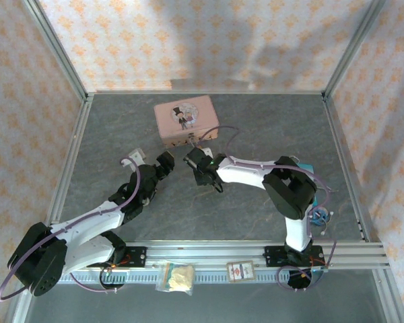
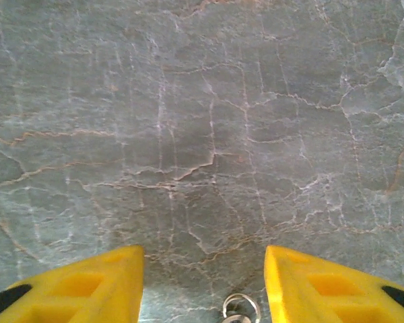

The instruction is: Unlock the padlock with the key

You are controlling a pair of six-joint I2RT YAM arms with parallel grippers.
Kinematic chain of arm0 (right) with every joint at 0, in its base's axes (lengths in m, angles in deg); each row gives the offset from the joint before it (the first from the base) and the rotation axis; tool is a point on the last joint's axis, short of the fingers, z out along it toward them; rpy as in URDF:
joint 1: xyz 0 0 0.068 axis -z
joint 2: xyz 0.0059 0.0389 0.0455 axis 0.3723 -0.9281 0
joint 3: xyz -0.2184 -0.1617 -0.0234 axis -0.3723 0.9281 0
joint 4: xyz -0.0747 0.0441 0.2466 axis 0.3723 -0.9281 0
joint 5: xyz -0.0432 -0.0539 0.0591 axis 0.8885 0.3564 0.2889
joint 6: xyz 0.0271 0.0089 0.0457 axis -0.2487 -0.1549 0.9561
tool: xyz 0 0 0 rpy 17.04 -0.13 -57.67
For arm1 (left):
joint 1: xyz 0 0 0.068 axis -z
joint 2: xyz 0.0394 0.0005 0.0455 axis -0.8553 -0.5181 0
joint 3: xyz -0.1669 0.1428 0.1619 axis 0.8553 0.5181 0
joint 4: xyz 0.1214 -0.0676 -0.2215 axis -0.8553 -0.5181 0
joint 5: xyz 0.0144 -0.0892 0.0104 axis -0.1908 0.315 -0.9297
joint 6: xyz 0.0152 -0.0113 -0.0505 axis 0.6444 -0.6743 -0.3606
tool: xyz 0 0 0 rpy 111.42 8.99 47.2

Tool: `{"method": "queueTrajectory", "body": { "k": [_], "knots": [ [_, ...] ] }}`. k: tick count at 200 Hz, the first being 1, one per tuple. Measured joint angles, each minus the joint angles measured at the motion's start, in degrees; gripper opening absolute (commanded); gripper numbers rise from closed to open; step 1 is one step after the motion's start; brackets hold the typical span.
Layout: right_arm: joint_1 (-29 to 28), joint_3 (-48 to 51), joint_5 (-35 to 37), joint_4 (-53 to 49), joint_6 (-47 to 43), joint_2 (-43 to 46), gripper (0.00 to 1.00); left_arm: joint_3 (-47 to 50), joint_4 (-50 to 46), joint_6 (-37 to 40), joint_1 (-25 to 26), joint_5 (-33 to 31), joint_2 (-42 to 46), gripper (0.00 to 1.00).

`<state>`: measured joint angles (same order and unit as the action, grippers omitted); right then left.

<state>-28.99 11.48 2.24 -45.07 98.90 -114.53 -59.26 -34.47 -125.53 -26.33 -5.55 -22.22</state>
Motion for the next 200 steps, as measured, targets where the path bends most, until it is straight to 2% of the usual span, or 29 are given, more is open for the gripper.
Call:
{"method": "queueTrajectory", "body": {
  "k": [32,89,134,150,176,200],
  "knots": [
    [0.0,3.2,-1.2,0.8,-0.6,0.0,0.38,0.0,0.0,-0.4,0.0,0.0,0.0,0.99],
    [0.0,5.9,-1.9,3.3,-0.4,1.7,0.34,0.0,0.0,-0.4,0.0,0.0,0.0,0.99],
    [0.0,6.1,0.1,2.8,0.9,1.8,0.13,0.0,0.0,-0.6,0.0,0.0,0.0,0.99],
    [0.2,6.1,0.6,2.7,1.0,1.9,0.00,0.0,0.0,-0.9,0.0,0.0,0.0,0.99],
    [1.3,6.1,-0.1,2.6,2.0,2.8,0.00,0.0,0.0,-1.2,0.0,0.2,0.0,0.99],
    [4.5,7.8,-4.0,3.1,2.8,5.4,0.00,0.0,1.8,-1.2,0.0,1.6,-0.3,0.99]
  ]
}}
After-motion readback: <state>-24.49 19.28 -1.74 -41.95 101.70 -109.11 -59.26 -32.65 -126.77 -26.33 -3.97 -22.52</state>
